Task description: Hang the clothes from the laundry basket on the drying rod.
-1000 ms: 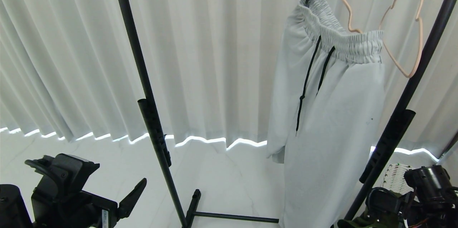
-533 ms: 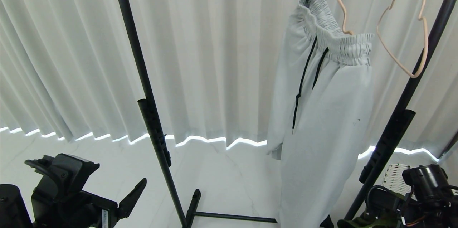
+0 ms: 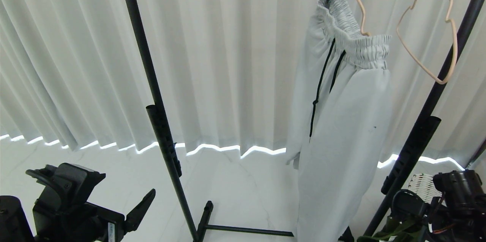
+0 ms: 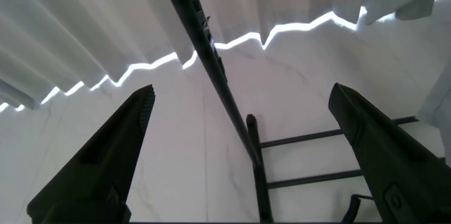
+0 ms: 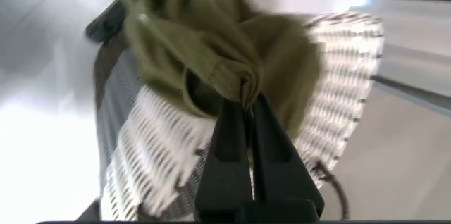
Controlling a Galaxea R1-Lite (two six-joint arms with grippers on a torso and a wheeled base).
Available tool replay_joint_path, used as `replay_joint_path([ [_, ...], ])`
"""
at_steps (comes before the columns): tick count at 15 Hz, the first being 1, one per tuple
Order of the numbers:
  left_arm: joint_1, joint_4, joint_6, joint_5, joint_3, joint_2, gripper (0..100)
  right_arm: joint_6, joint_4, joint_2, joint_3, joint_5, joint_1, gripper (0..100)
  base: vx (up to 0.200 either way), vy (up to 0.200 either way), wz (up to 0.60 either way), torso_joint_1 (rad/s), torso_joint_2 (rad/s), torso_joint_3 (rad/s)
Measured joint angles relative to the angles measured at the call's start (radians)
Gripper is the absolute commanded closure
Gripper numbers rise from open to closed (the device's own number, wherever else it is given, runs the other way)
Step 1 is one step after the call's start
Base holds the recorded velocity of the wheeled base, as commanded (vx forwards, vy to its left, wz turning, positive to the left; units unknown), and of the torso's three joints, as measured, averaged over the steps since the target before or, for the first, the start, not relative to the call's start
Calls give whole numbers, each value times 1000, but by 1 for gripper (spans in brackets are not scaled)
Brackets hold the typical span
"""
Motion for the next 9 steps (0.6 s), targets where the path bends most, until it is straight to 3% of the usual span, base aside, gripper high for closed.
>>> replay_joint_path([
  [4, 0, 0, 0, 0, 0, -3, 0, 97, 115, -154, -75, 6, -2, 100, 0, 0, 0, 0, 0, 0],
  [7, 0, 0, 0, 0, 0, -4, 0, 263, 434, -320, -190, 54, -2, 100, 0, 0, 0, 0, 0, 0],
  [9, 0, 0, -2, 0, 0, -7, 0, 424, 591, -422, -291, 98, 3, 100, 0, 0, 0, 0, 0, 0],
])
